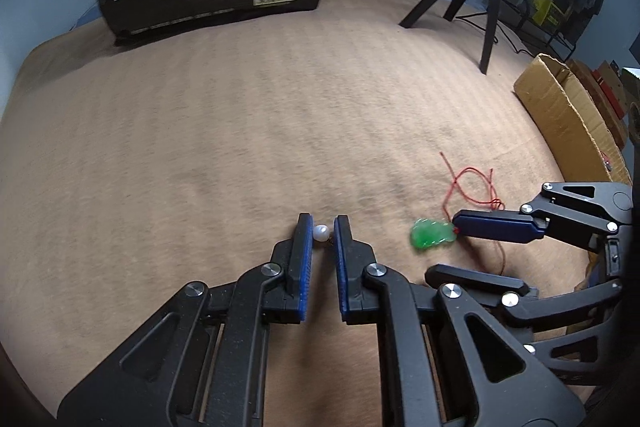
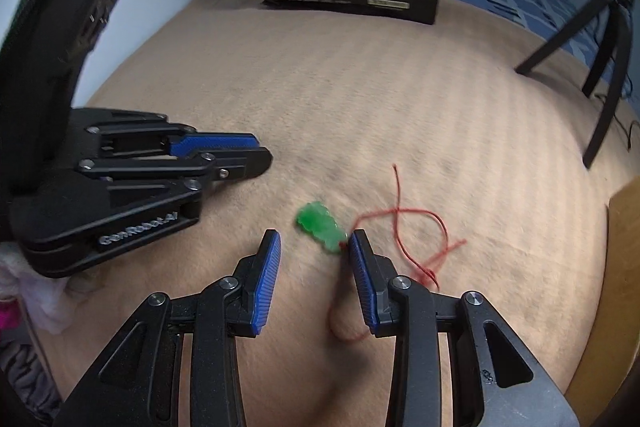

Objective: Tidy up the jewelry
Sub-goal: 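Grasp white pearl with left tool while right tool grasps green jade pendant, then carry pearl in left tool and jade pendant in right tool over box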

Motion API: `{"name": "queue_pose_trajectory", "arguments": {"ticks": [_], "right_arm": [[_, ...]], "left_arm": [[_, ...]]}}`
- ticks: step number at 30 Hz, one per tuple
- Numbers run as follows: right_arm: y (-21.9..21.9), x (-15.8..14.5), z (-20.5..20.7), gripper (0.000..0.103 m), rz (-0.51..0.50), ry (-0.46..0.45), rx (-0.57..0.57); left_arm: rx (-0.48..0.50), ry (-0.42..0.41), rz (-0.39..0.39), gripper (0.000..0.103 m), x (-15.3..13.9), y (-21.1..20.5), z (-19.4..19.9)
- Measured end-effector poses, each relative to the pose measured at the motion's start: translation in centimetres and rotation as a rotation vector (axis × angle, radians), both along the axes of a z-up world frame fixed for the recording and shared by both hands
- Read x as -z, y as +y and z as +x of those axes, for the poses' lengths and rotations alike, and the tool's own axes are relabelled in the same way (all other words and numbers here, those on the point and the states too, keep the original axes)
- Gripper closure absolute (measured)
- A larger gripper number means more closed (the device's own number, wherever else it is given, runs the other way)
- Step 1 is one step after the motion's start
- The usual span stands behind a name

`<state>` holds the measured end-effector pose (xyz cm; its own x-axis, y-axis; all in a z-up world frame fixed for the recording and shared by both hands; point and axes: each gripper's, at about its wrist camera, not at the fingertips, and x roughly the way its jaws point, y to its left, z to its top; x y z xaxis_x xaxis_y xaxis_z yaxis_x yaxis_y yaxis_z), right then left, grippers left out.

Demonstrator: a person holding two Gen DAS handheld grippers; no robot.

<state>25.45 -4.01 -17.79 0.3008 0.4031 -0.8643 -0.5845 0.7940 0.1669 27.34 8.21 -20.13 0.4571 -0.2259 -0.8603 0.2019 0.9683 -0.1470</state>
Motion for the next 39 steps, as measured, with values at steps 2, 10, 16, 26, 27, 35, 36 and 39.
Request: {"name": "queue_pose_trajectory", "arguments": {"ticks": [2,10,16,26,27,35,36,39], "right_arm": [[0.5,0.2,0.1,0.069,-0.018,-0.013,0.006],[1.3,0.2,0.5,0.081,-0.070,-0.029,-0.001],[0.5,-0.2,0.3,0.088,-0.047,-0.016,0.008],[-1.2,-2.5,-0.8,0.088,-0.014,-0.029,0.032],[-1.4,-2.9,-1.0,0.088,-0.008,-0.032,0.035],[-3.9,-6.5,-2.6,0.088,0.041,-0.070,0.078],[-4.2,-6.9,-2.8,0.088,0.047,-0.075,0.084],[-5.4,-8.5,-3.4,0.088,0.065,-0.095,0.102]], "left_arm": [[-0.011,0.003,-0.004,0.093,0.1,0.6,-0.2],[-0.019,0.006,-0.003,0.094,0.0,1.6,-0.6],[-0.016,0.006,-0.003,0.094,-0.3,1.5,-1.0],[-0.015,-0.011,-0.018,0.094,-2.4,1.3,-2.4],[-0.012,-0.014,-0.019,0.094,-2.7,1.1,-2.7],[0.018,-0.055,-0.037,0.094,-5.8,-0.3,-4.7],[0.021,-0.062,-0.044,0.094,-6.3,-0.6,-5.0],[0.033,-0.085,-0.056,0.094,-7.8,-1.3,-5.9]]}}
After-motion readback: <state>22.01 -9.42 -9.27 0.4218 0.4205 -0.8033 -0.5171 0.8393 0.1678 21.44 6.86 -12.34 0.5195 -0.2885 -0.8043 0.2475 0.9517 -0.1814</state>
